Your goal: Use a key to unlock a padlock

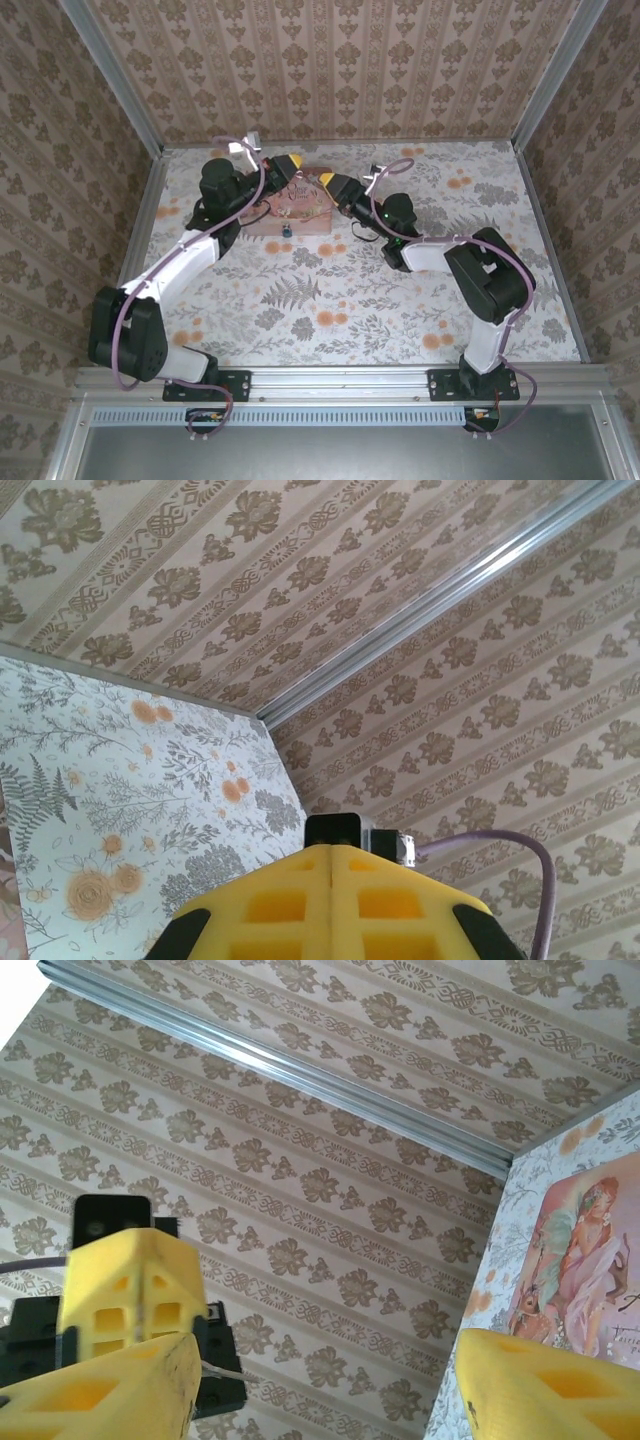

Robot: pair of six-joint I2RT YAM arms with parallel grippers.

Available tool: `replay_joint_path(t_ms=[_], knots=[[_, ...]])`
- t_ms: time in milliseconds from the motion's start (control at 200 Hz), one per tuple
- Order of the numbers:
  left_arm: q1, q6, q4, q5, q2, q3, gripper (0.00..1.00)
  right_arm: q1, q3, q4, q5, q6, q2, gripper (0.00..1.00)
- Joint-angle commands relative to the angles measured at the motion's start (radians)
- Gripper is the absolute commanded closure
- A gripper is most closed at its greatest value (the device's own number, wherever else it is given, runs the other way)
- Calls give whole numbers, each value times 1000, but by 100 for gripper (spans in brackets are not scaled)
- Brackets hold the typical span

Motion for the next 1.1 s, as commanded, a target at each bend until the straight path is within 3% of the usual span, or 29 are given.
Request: replay_joint_path(t_ms=[0,815,1095], knots=[[5,-90,118,-8,2,-33,100,7,-23,80,23,-12,-67,33],[-28,-117,133,-9,-21,-92,100,78,108,11,-53,-27,-24,58],[-32,-120,135,-12,-22,-90,100,86,100,14,-51,-22,-2,60]])
